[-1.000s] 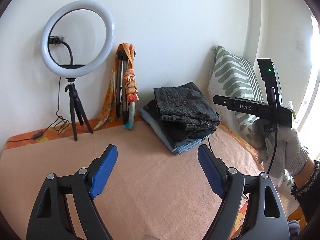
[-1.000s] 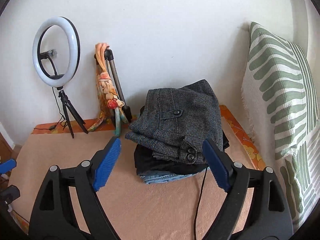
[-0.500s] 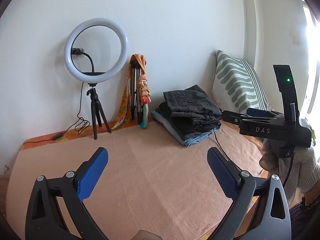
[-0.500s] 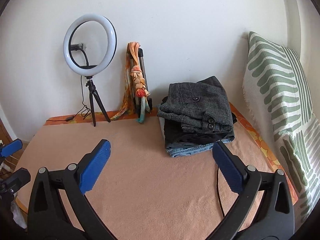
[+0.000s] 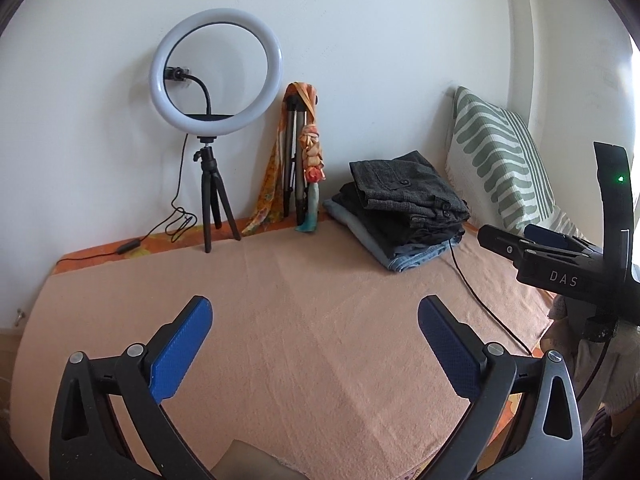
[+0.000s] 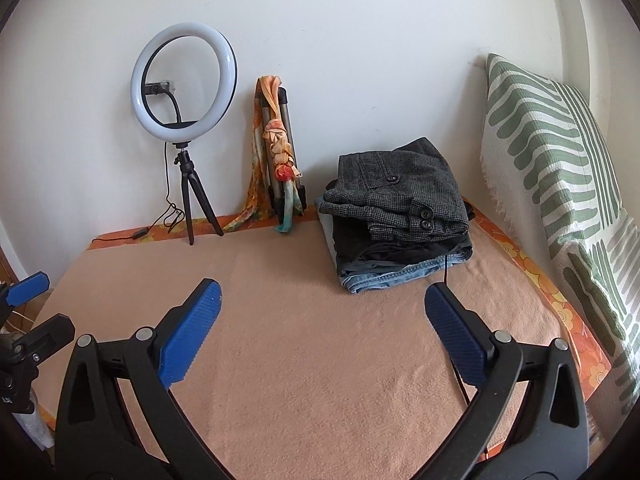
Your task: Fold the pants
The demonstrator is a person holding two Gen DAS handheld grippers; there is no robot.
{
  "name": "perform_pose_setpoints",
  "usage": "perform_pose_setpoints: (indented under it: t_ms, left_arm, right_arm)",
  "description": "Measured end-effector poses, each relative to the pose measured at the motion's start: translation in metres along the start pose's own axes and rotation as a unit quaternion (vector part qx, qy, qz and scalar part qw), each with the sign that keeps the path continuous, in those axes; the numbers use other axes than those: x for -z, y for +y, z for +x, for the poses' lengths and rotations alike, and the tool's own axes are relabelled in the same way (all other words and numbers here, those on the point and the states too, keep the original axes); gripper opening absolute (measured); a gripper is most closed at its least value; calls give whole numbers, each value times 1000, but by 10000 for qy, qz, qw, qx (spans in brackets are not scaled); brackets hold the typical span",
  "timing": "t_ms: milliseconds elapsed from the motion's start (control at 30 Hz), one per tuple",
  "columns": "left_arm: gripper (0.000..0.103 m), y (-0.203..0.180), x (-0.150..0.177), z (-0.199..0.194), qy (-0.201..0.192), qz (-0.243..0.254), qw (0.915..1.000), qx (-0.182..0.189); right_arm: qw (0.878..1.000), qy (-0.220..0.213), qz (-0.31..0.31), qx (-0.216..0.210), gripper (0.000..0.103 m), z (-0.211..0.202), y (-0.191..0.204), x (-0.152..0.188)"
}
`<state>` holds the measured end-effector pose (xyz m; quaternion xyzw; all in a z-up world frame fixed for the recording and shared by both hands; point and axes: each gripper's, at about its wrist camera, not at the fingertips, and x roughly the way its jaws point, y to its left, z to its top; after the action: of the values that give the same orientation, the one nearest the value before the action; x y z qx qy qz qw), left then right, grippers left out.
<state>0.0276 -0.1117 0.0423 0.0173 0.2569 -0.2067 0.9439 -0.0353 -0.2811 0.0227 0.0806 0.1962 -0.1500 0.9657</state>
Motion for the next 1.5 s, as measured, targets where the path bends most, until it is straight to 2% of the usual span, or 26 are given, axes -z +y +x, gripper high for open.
perform_pose_setpoints:
  t_ms: [433,1500]
  left_arm:
    - [102,2,10,3,74,98,9999,-121]
    - [102,2,12,6,114,178,9997,-142]
  right_arm:
    - [9997,-41,25,224,103,2,3,5]
    - [9995,-174,61,241,103,-3,6,4]
